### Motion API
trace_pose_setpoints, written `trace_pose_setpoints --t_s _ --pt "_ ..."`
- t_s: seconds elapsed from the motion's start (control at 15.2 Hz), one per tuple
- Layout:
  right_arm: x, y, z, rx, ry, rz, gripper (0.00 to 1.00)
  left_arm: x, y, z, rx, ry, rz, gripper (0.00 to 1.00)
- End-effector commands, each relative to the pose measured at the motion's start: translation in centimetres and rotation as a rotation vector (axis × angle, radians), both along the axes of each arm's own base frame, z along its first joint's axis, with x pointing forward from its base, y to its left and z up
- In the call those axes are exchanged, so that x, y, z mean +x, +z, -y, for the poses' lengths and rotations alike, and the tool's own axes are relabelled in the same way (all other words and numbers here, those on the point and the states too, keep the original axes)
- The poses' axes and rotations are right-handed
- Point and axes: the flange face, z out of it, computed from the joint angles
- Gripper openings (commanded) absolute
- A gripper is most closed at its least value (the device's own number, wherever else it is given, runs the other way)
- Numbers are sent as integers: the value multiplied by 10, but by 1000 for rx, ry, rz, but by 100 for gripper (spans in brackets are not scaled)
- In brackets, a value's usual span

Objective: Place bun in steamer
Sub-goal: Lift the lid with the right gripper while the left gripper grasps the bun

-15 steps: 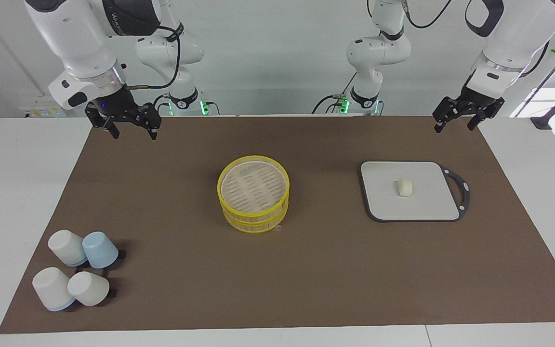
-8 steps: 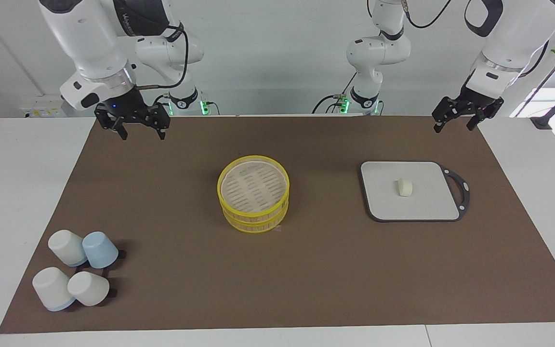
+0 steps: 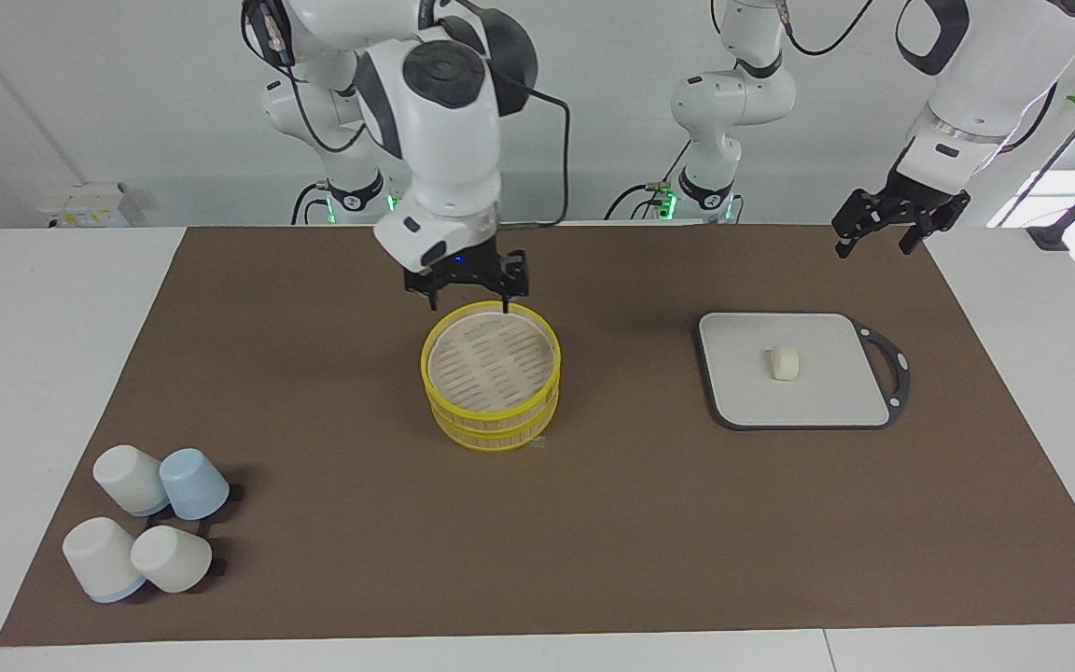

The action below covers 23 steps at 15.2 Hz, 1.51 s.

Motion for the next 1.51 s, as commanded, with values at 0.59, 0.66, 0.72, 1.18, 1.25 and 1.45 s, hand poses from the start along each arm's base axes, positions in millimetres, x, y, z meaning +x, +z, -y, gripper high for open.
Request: trace_pose_setpoints --t_s 0.59,0.66,0.72,1.18,1.25,1.45 --pt "-55 -134 -59 -11 49 70 100 -34 -223 11 1 -189 88 100" --pt "-55 -133 -58 -8 49 74 100 -30 -240 11 1 -196 104 100" --pt "-56 -134 -58 -7 48 71 100 -26 -257 13 -1 -200 109 100" --pt "-63 -146 -61 32 49 101 73 -28 -288 11 4 -278 119 100" --pt "-63 -145 -61 35 48 105 66 -27 -287 9 5 -275 120 100" --pt "-63 -145 -61 31 49 99 32 -26 -286 11 3 -277 113 100"
